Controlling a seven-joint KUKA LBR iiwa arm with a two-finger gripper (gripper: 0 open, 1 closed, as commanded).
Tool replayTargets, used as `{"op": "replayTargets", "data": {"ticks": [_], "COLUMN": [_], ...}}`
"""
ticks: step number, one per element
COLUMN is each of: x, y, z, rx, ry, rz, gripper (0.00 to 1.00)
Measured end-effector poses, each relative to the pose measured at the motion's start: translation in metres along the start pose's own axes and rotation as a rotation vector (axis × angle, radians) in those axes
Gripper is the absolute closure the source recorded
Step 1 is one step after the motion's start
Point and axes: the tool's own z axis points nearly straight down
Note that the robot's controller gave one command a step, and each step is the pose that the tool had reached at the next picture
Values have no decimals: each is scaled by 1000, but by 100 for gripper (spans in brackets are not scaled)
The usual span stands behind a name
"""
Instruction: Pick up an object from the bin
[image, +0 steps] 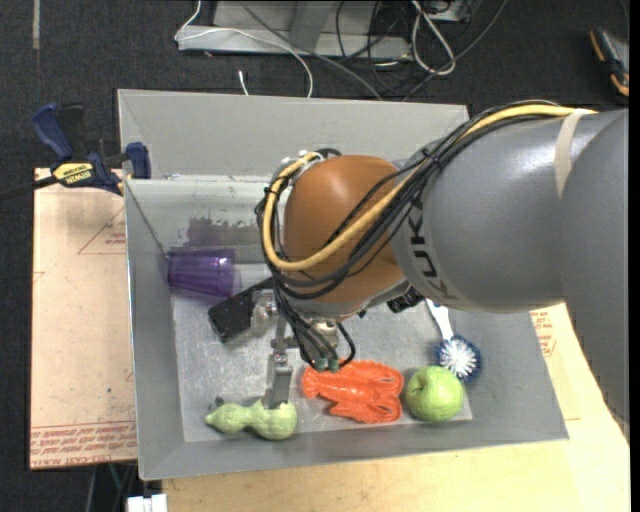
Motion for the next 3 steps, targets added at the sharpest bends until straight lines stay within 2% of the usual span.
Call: {"op": "replayTargets", "data": {"ticks": [1,2,3], "x": [-2,19,21], "y": [-1,-7,1], "z": [-5,115,56], "rx": [-1,-5,-4], "ry": [-8,-22,-17], "rz": [6,-198,-202], "gripper": [0,0,0]}}
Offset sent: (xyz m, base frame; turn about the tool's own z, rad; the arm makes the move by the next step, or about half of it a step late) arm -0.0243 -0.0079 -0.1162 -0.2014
